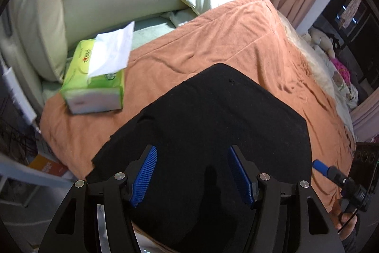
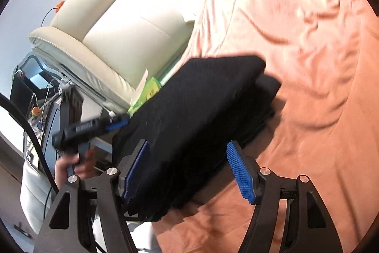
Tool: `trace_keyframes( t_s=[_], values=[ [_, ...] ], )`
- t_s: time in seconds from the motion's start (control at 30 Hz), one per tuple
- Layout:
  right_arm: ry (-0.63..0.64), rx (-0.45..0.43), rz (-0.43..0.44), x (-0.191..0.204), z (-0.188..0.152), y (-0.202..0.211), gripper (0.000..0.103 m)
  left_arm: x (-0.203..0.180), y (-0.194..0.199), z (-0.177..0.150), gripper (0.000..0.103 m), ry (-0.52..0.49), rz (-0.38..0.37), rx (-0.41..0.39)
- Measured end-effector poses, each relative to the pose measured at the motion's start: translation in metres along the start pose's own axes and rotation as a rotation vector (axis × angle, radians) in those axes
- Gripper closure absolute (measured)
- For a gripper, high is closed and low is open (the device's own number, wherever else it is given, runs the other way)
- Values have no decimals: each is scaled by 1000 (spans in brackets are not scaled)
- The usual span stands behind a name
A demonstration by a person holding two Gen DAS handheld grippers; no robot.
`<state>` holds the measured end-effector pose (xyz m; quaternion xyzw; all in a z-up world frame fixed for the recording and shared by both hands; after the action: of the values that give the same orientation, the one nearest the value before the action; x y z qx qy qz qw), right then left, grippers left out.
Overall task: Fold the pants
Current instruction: 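Lower the folded trousers onto the bed beside the tissue box and open both grippers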
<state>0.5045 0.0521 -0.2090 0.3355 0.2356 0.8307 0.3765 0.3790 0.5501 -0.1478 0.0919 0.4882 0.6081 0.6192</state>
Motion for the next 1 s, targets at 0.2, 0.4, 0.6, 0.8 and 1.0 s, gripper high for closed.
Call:
trace_keyframes(
  t_s=[0.2, 0.4, 0.6, 0.8, 1.0],
  values=[
    [111, -49, -36, 37, 5, 21, 36, 26, 29, -10, 33, 69, 51, -93],
    [177, -42, -81, 45, 17, 15, 39, 65, 33, -32, 32, 162, 94, -113],
    [232, -33, -122, 63, 4, 3, 39, 80, 19, -42, 20, 243, 21, -136],
    [246, -34, -128, 77, 10, -12, 39, 73, 8, -34, 60, 288, -109, -154],
    [268, -48, -133, 84, 25, -28, 39, 51, 25, -6, 85, 174, -36, -167]
  ],
)
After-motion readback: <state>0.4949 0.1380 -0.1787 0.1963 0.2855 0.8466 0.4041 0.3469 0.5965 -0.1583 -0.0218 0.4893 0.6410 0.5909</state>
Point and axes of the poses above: each gripper's, at about its wrist camera, not at the fingertips, and y roughly against the way its jaws point, x to its left, z to its top, the point moved 10 cm from there along -y, roughly the way its jaws point, and after that the axes turned 12 degrees about -z, right-handed, at the moved point
